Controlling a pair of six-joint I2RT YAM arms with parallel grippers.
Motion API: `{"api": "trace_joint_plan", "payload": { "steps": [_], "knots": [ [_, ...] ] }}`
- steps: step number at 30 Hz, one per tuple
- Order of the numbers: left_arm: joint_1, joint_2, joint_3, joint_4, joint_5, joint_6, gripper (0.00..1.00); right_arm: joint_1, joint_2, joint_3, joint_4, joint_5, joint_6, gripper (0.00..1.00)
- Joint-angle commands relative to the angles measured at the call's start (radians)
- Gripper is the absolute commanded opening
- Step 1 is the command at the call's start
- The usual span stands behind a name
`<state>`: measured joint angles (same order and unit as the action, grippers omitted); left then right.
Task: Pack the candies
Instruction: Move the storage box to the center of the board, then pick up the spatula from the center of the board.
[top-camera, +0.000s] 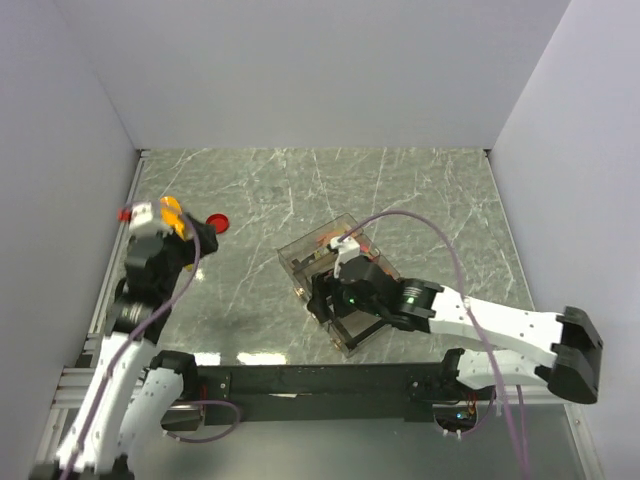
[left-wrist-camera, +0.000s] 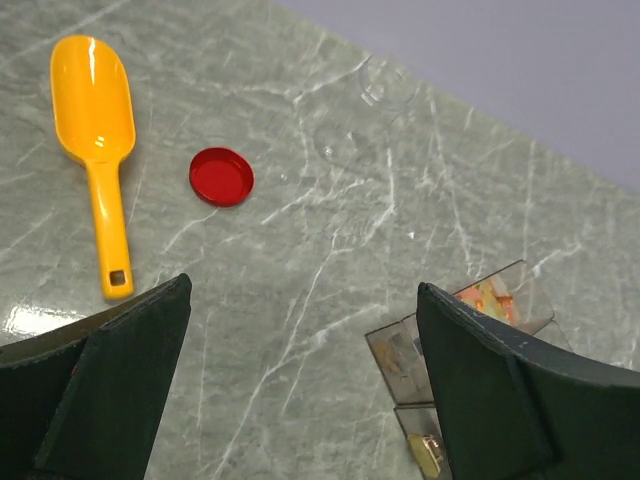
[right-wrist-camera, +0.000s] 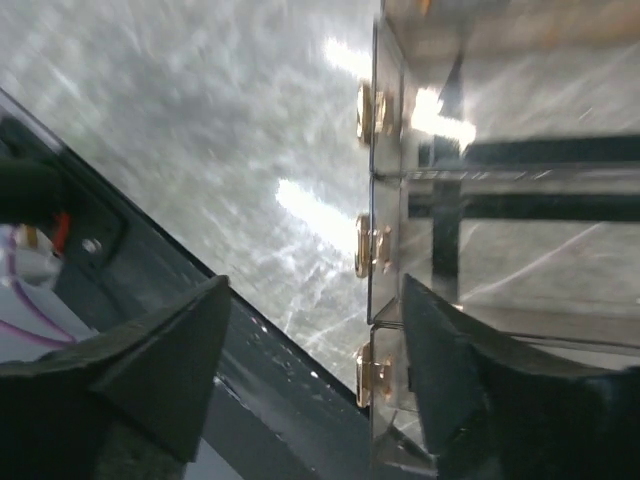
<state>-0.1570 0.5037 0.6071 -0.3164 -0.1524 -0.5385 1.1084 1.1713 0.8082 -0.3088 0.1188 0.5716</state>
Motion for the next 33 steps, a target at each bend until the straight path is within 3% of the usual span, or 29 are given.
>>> {"api": "trace_joint_plan", "payload": {
  "steps": [1,2,5,10,17,26,33],
  "knots": [
    [-0.003,0.234,0.184,0.053,0.007,0.012,0.99,0.007,-0.085,0.049,-0.056,0.108,-0.045,0.80],
    [-0.003,0.296,0.225,0.031,-0.002,0.018,0.99,0.005,-0.113,0.048,-0.065,0.128,-0.052,0.86],
    [-0.003,0.537,0.399,-0.015,-0.003,0.031,0.99,0.005,-0.182,0.019,-0.088,0.188,-0.062,0.90],
    [-0.003,0.888,0.685,-0.082,-0.012,0.048,0.99,0.004,-0.323,-0.082,-0.078,0.239,-0.039,0.91],
    [-0.006,1.225,0.989,-0.187,-0.018,0.089,0.99,0.001,-0.446,-0.165,-0.088,0.245,-0.049,0.92],
    [-0.035,1.487,1.243,-0.242,-0.032,0.097,0.79,0.001,-0.475,-0.201,-0.101,0.240,-0.059,0.92],
    [-0.053,1.630,1.352,-0.279,-0.064,0.103,0.55,0.001,-0.476,-0.225,-0.078,0.231,-0.073,0.92]
  ]
}}
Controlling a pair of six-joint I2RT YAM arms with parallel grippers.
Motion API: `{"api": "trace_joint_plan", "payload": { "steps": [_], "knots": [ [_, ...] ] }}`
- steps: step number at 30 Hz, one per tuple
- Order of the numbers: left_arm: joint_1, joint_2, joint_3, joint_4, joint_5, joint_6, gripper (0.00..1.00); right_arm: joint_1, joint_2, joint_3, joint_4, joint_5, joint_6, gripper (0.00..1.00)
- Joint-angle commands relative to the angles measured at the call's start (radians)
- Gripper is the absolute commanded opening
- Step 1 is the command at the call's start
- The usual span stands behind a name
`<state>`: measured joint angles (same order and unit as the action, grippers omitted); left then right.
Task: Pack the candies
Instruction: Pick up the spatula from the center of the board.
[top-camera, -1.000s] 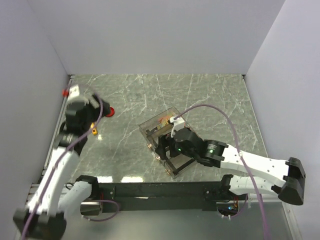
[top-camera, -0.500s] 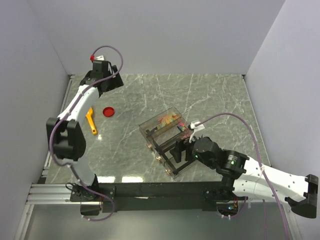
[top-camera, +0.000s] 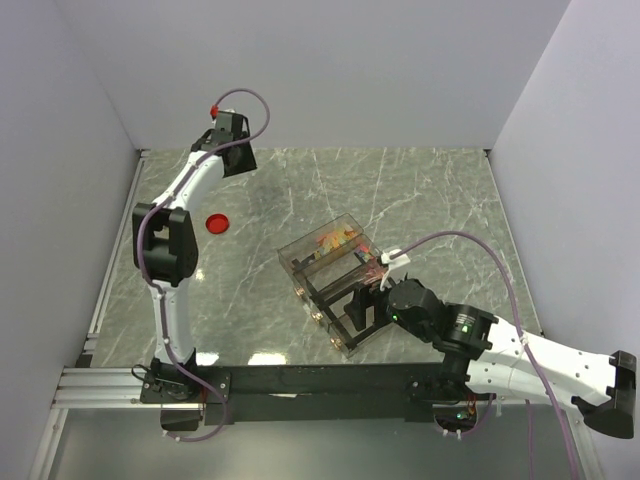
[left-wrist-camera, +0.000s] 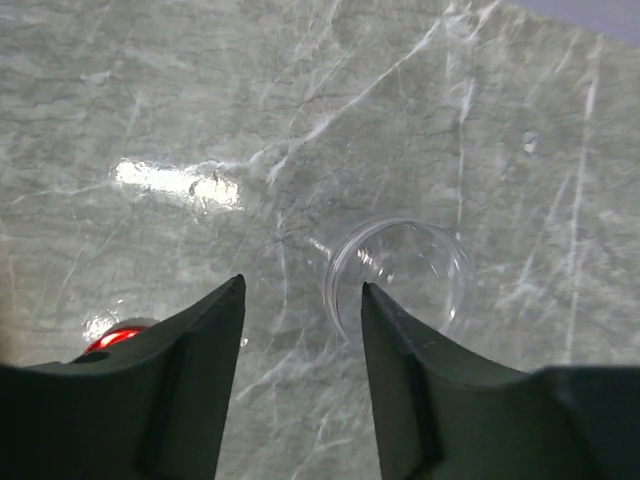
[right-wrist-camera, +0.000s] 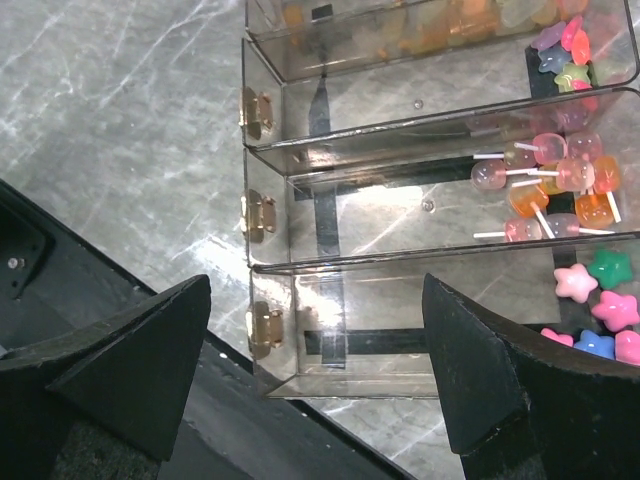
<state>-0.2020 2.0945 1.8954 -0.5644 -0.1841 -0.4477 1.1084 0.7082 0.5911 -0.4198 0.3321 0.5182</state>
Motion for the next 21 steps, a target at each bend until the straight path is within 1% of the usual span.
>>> {"api": "trace_joint_plan", "payload": {
  "steps": [1,2,4,5,7,8,10,11,13,14,17,21],
  "knots": [
    [-0.010,0.050,0.073,-0.037,-0.037,0.012,0.53,0.001,-0.010,-0.013,0.035,0.018,-0.021,0.92],
    [-0.011,0.059,0.079,-0.038,-0.040,0.015,0.50,0.001,-0.009,-0.011,0.038,0.018,-0.024,0.92],
    [-0.013,0.078,0.091,-0.042,-0.038,0.017,0.47,-0.001,-0.003,-0.013,0.041,0.021,-0.033,0.92],
    [-0.016,0.081,0.094,-0.042,-0.037,0.021,0.43,-0.001,0.000,-0.013,0.042,0.024,-0.038,0.92],
    [-0.019,0.085,0.099,-0.040,-0.035,0.026,0.38,0.001,0.007,-0.010,0.041,0.033,-0.043,0.92],
    [-0.022,0.085,0.102,-0.043,-0.035,0.033,0.32,0.001,0.007,-0.008,0.039,0.038,-0.040,0.92],
    [-0.025,0.081,0.113,-0.055,-0.029,0.043,0.27,-0.001,0.007,-0.010,0.038,0.038,-0.038,0.92],
    [-0.030,0.078,0.113,-0.060,-0.031,0.047,0.21,0.001,0.007,-0.011,0.042,0.039,-0.037,0.92],
    [-0.036,0.056,0.114,-0.075,-0.035,0.059,0.14,0.001,0.008,-0.010,0.041,0.039,-0.029,0.92],
    [-0.039,0.049,0.111,-0.095,-0.035,0.063,0.09,0.001,0.008,-0.008,0.035,0.041,-0.026,0.92],
    [-0.050,0.003,0.093,-0.142,-0.026,0.078,0.05,-0.001,0.004,0.003,0.013,0.045,-0.020,0.92],
    [-0.086,-0.068,0.039,-0.219,-0.044,0.110,0.06,-0.001,-0.027,0.003,-0.002,0.044,0.008,0.92]
  ]
}}
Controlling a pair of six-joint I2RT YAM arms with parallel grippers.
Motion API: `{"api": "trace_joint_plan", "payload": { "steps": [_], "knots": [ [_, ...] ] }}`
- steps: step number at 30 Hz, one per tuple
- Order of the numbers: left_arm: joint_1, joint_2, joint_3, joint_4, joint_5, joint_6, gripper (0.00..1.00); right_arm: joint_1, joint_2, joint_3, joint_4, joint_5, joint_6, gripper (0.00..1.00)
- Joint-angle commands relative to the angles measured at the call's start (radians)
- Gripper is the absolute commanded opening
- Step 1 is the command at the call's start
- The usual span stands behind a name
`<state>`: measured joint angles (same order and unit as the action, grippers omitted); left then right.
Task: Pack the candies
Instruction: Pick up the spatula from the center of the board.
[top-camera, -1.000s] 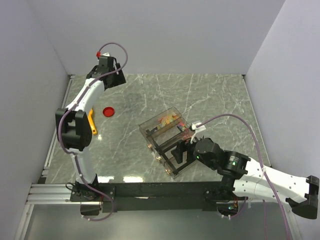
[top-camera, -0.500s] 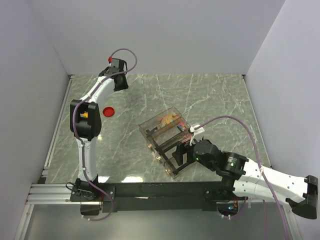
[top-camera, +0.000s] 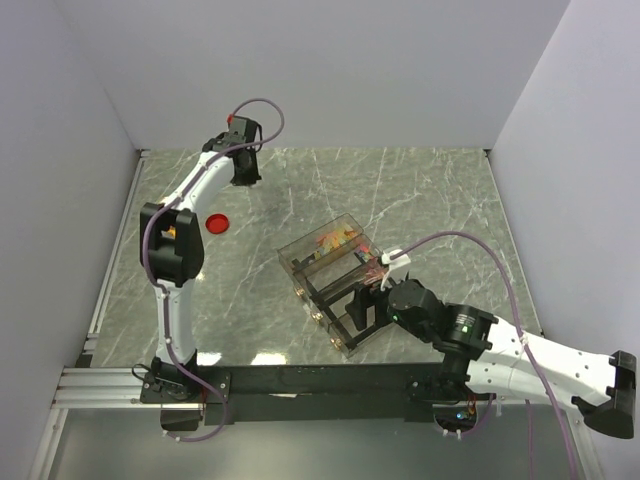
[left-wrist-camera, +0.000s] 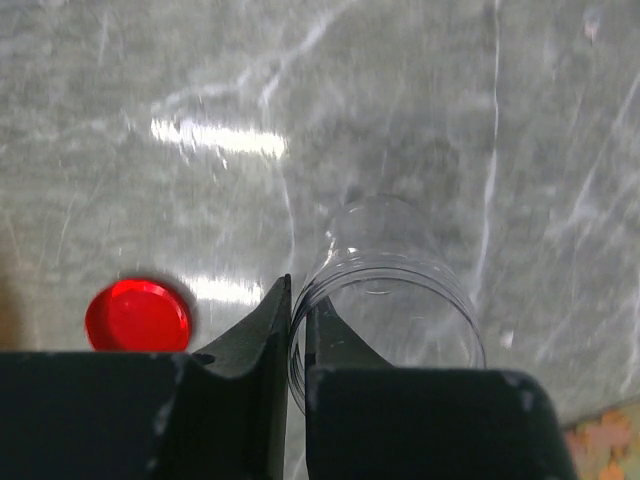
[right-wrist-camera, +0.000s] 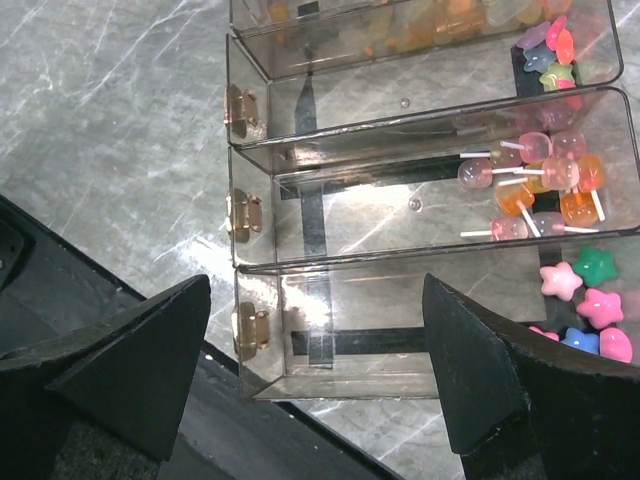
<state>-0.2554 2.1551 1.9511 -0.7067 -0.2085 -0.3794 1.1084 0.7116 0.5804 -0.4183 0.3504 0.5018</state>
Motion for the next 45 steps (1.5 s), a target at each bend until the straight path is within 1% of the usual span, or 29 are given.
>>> {"api": "trace_joint_plan", "payload": {
  "steps": [1,6,10,14,18,22,30,31,32,34,35,36,38,42,43,44,45],
  "knots": [
    [-0.044,-0.139,-0.032,-0.089,-0.029,0.053,0.07,-0.001,-0.047,0.004,-0.002,0.019,0.027,0.92],
    [-0.116,-0.193,-0.138,-0.128,-0.071,0.074,0.08,0.001,-0.086,-0.013,-0.011,0.004,0.060,0.92],
    [-0.182,-0.212,-0.175,-0.154,-0.097,0.070,0.09,0.001,-0.107,-0.025,-0.025,-0.001,0.075,0.92],
    [-0.212,-0.267,-0.271,-0.061,-0.097,0.051,0.08,-0.001,-0.121,-0.040,-0.025,-0.001,0.084,0.92],
    [-0.216,-0.284,-0.329,-0.010,-0.144,0.025,0.06,-0.001,-0.121,-0.051,-0.019,-0.007,0.089,0.92],
    [-0.216,-0.291,-0.346,0.022,-0.196,0.019,0.04,-0.001,-0.116,-0.053,-0.020,-0.007,0.086,0.92],
    [-0.209,-0.267,-0.343,0.055,-0.198,0.014,0.07,0.001,-0.123,-0.054,-0.031,0.004,0.084,0.92],
    [-0.202,-0.265,-0.339,0.050,-0.189,0.008,0.09,0.001,-0.124,-0.053,-0.034,0.004,0.083,0.92],
    [-0.199,-0.262,-0.334,0.046,-0.183,0.007,0.16,-0.001,-0.124,-0.051,-0.042,0.005,0.083,0.92],
    [-0.197,-0.265,-0.327,0.042,-0.177,0.004,0.26,0.001,-0.129,-0.051,-0.046,0.009,0.083,0.92],
    [-0.197,-0.270,-0.330,0.046,-0.175,0.002,0.34,0.001,-0.130,-0.051,-0.050,0.010,0.081,0.92],
    [-0.196,-0.285,-0.331,0.047,-0.172,-0.003,0.38,0.001,-0.132,-0.053,-0.050,0.013,0.083,0.92],
    [-0.194,-0.299,-0.336,0.050,-0.164,-0.007,0.41,-0.001,-0.135,-0.056,-0.051,0.010,0.086,0.92],
    [-0.188,-0.349,-0.330,0.033,-0.173,-0.016,0.44,0.001,-0.139,-0.051,-0.050,0.006,0.090,0.92],
    [-0.186,-0.362,-0.328,0.030,-0.177,-0.021,0.46,0.001,-0.139,-0.050,-0.051,0.005,0.089,0.92],
    [-0.180,-0.376,-0.330,0.029,-0.178,-0.026,0.53,-0.001,-0.138,-0.048,-0.056,0.005,0.089,0.92],
    [-0.177,-0.411,-0.334,0.033,-0.178,-0.032,0.56,-0.001,-0.141,-0.045,-0.057,0.007,0.087,0.92]
  ]
}}
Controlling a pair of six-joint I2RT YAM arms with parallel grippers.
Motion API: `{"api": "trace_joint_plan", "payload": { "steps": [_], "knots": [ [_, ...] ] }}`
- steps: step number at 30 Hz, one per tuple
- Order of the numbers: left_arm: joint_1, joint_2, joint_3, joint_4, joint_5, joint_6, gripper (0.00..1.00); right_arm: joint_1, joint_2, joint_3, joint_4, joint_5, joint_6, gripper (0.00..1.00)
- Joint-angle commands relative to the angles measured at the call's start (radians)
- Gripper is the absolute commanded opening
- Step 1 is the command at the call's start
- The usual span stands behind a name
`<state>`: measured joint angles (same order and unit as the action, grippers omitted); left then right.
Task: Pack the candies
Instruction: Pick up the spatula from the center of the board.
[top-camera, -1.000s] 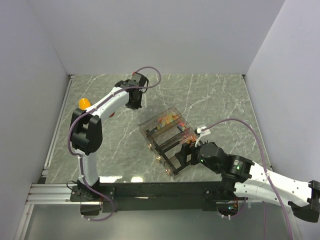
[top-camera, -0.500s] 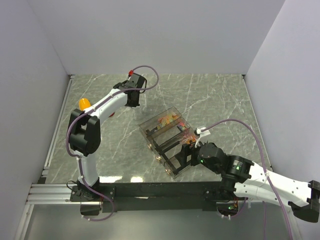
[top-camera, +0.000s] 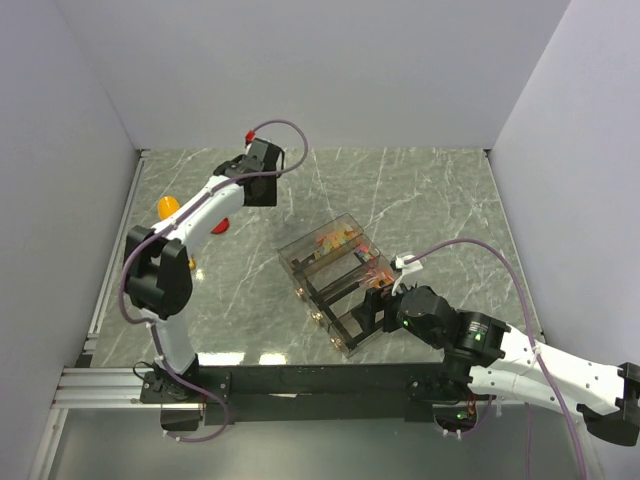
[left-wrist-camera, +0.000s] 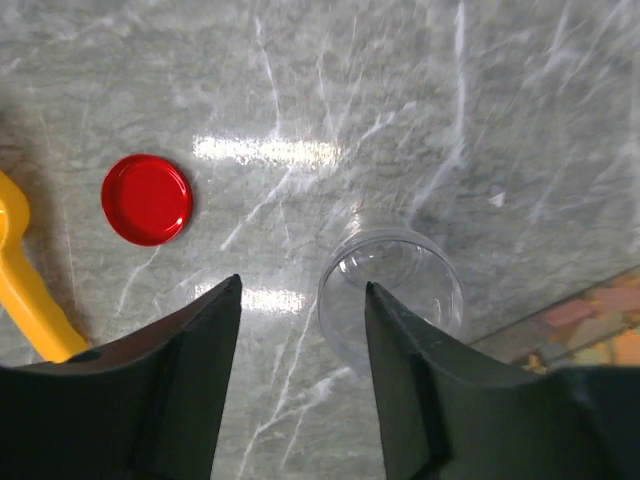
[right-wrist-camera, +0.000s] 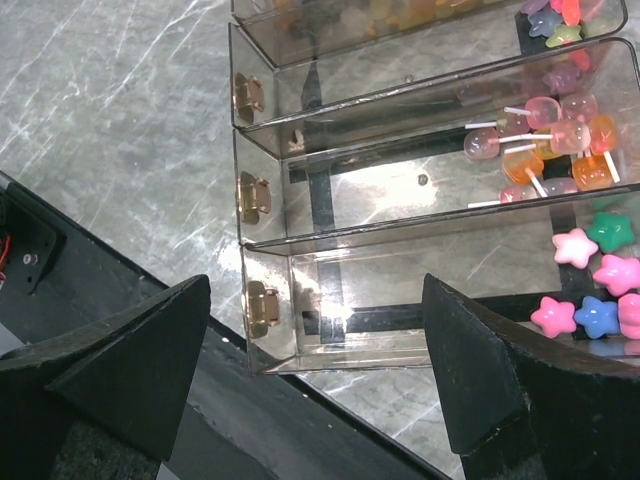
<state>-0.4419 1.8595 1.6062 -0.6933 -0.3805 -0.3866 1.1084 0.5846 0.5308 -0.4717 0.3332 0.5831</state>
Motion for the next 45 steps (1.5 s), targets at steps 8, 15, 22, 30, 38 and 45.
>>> {"api": "trace_joint_plan", "payload": {
  "steps": [8,15,22,30,38,45],
  "knots": [
    [0.118,-0.359,-0.208,0.101,-0.057,-0.116,0.76,0.001,-0.040,0.006,0.004,0.020,0.001,0.93],
    [0.250,-0.620,-0.543,0.238,-0.133,-0.202,0.89,0.001,-0.048,-0.023,0.036,-0.006,-0.002,0.93],
    [0.333,-0.723,-0.811,0.506,-0.178,-0.209,0.95,0.001,-0.046,-0.038,0.050,-0.013,-0.022,0.93],
    [0.419,-0.594,-0.871,0.664,-0.135,-0.225,0.79,-0.001,-0.072,-0.061,0.045,-0.011,-0.017,0.93],
    [0.485,-0.445,-0.842,0.657,-0.089,-0.268,0.61,0.001,-0.109,-0.075,0.021,-0.002,-0.012,0.93],
    [0.488,-0.355,-0.813,0.634,-0.066,-0.256,0.56,0.001,-0.120,-0.080,0.013,-0.002,-0.009,0.93]
  ]
}}
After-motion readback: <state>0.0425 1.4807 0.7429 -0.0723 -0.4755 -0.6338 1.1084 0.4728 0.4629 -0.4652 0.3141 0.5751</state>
